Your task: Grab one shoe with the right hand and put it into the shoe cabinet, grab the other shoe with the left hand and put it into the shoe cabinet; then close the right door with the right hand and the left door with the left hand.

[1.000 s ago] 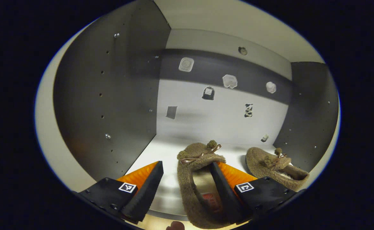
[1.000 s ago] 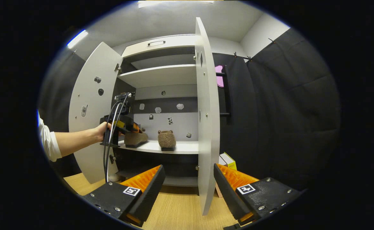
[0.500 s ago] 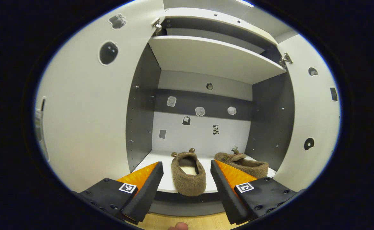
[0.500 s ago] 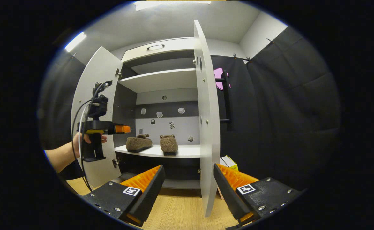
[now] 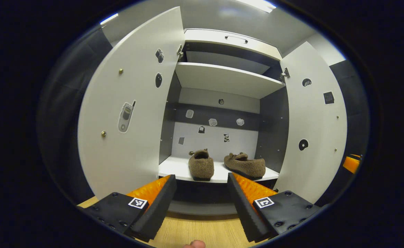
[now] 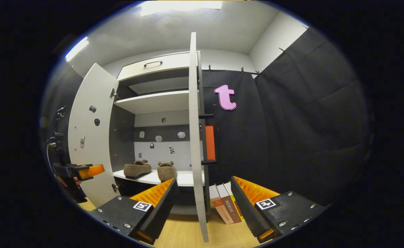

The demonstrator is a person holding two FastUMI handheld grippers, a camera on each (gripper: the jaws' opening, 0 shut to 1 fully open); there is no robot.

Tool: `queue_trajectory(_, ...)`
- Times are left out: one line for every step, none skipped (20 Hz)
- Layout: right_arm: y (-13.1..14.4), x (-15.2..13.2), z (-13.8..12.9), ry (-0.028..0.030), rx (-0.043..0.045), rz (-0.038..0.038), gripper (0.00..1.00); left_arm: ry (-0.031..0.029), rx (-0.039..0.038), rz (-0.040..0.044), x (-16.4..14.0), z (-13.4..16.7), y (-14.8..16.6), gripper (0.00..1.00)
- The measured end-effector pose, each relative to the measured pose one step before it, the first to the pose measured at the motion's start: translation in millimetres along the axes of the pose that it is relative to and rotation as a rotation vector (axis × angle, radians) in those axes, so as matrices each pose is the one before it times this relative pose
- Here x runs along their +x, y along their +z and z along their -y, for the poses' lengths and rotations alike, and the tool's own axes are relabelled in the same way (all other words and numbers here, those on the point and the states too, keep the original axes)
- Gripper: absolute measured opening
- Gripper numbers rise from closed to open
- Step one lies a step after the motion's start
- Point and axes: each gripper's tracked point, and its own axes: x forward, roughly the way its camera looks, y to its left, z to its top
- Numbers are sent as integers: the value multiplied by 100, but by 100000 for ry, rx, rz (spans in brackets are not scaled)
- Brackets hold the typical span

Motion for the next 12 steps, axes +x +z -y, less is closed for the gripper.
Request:
queue_trajectory(550,401,513,-569,483,481,94,681,-74,430,-966,-109,-377,95)
queue_trajectory(556,369,505,-652,331,744,94,278,-135,464,-816,-26,-157,94)
queue_trajectory(842,407,466,-503,485,1099,94,123,255,111,-594,-74,-154,94)
queue_trajectory(958,356,404,-176,944,1391,94,322,584,138,-585,-192,-133,94)
queue_trajectory(1277,415,380,270,727,2092,94,627,815,340,-520,-227,18,97)
queue_trajectory(1180,641,668,-1048,193,1795,94,473,693,262,-450,-168,-17,97)
queue_trajectory(1014,679,900,-1372,-836,1094,98,540,698,220,-306,-196,108,97)
queue_trajectory(757,543,774,-1112,-1819,372,94,831,705,371,-354,-239,126,94)
queue_trajectory(609,614,899,-1591,-2365,538,98,459,371,59,-315,-107,-49,94)
queue_trajectory(347,766,640,-1789,-2240,524,94,409,-4,16,-250,-32,-60,94)
queue_trajectory(475,475,478,-1091,-1700,295,94,239,-597,-105,-234,-78,-52,97)
queue_trajectory(221,409,218,-503,-1147,404,94,49,-609,-789,-123,7,-165,97)
